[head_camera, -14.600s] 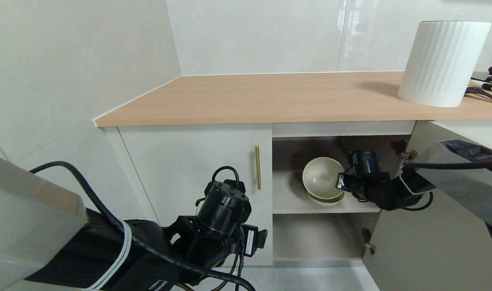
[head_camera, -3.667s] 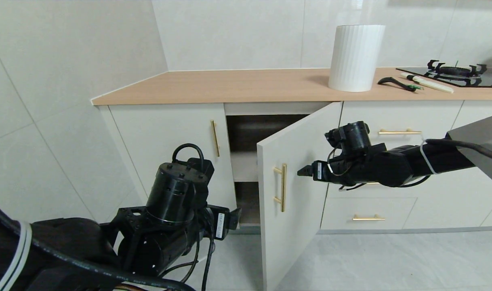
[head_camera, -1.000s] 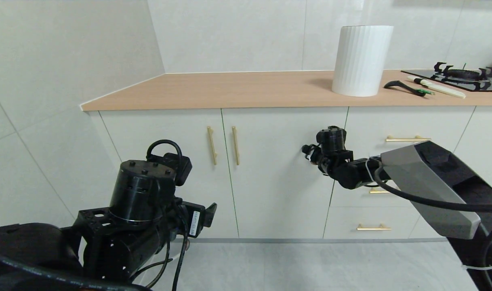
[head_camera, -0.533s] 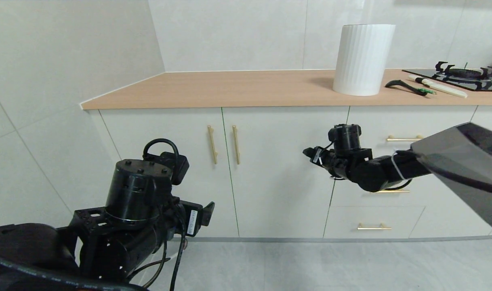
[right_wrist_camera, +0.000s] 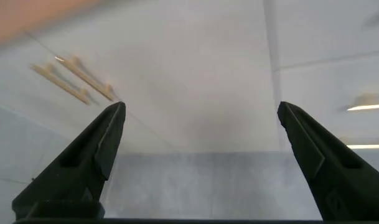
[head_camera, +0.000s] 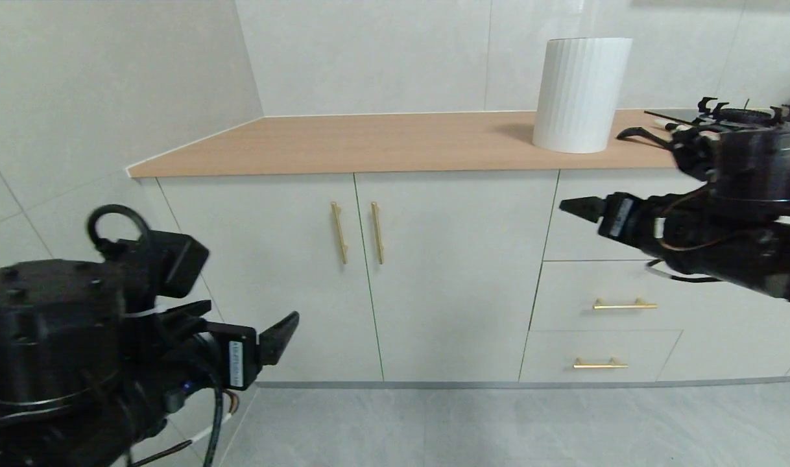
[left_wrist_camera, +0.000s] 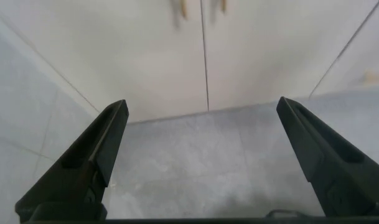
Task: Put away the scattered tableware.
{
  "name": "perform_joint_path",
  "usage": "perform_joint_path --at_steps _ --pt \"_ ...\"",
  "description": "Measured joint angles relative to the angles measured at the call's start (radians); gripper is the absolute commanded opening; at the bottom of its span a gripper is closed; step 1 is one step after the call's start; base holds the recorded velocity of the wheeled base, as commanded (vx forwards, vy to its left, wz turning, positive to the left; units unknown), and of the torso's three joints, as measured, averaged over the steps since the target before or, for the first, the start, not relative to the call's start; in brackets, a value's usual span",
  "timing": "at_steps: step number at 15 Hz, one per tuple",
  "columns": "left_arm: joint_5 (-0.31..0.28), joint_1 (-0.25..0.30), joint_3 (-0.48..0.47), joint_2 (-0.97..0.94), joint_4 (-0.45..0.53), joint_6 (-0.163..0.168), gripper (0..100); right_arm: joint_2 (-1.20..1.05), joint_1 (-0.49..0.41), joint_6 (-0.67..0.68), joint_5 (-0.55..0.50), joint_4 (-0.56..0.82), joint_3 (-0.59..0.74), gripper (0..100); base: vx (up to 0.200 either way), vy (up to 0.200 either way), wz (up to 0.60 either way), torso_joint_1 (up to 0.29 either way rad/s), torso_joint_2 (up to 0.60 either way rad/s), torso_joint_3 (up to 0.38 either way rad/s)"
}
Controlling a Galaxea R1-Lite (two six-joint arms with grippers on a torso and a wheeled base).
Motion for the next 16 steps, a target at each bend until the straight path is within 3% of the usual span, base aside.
perform_joint_path --at_steps 3,7,9,12,16 --pt "0.005 0.030 0.098 -0.216 0.046 -0.003 100 -0.353 -0.041 -0.076 -0.020 0.079 0.144 100 0.000 0.000 0.00 0.000 0.00 0.000" --pt "0.002 0.131 0.185 -0.526 0.255 0.003 100 -0.783 -0.158 -0.196 -0.031 0.331 0.216 100 0.000 0.000 0.00 0.000 0.00 0.000" --pt "0.000 0.207 0.204 -0.697 0.393 0.008 100 -0.983 -0.192 -0.256 -0.034 0.507 0.223 100 0.000 0.000 0.00 0.000 0.00 0.000" --pt "-0.037 0.329 0.227 -0.899 0.511 0.010 100 -1.231 -0.236 -0.295 -0.034 0.734 0.227 100 0.000 0.000 0.00 0.000 0.00 0.000" --pt "-0.066 0.483 0.245 -1.094 0.562 0.011 100 -1.458 -0.343 -0.307 -0.024 0.819 0.277 100 0.000 0.000 0.00 0.000 0.00 0.000"
